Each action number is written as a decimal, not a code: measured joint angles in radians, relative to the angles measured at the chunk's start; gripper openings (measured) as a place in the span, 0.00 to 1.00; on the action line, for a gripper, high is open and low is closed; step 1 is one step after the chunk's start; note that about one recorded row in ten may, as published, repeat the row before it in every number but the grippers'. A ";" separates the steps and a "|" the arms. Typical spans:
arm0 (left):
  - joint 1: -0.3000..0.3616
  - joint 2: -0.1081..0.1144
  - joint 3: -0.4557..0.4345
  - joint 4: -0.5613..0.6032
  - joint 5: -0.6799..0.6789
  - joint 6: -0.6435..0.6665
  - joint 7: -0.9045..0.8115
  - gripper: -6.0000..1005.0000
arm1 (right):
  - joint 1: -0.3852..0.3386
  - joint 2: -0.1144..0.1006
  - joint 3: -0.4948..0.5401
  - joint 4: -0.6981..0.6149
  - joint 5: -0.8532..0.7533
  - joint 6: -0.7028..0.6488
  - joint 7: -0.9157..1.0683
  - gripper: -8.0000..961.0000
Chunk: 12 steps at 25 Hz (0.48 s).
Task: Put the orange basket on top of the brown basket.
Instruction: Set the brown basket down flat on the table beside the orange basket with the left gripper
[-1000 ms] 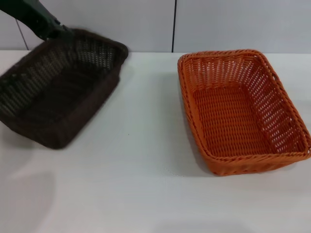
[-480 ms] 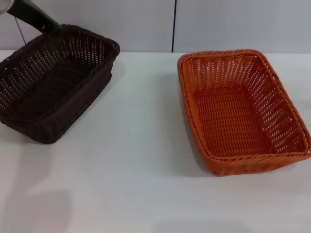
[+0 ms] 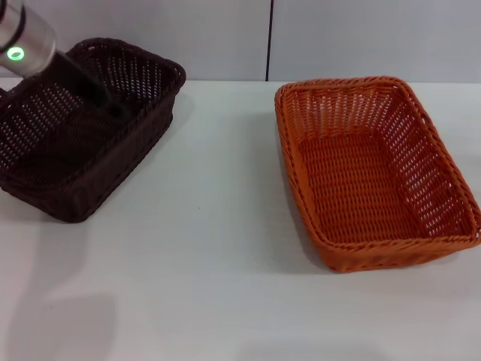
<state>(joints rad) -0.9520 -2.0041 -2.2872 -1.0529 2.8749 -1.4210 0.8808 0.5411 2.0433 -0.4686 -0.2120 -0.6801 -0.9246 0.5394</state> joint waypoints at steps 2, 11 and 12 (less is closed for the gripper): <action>0.000 -0.010 0.004 0.026 0.002 0.000 -0.002 0.47 | 0.001 0.000 -0.003 -0.001 0.000 0.000 0.000 0.75; -0.006 -0.004 0.009 0.117 0.006 0.022 -0.058 0.81 | 0.003 -0.002 -0.004 0.000 -0.002 0.000 -0.002 0.75; -0.006 -0.004 0.009 0.130 0.007 0.031 -0.061 0.82 | 0.003 -0.002 -0.004 0.000 -0.003 0.000 -0.004 0.75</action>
<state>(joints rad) -0.9581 -2.0086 -2.2780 -0.9233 2.8816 -1.3898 0.8202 0.5445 2.0416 -0.4729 -0.2116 -0.6827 -0.9250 0.5356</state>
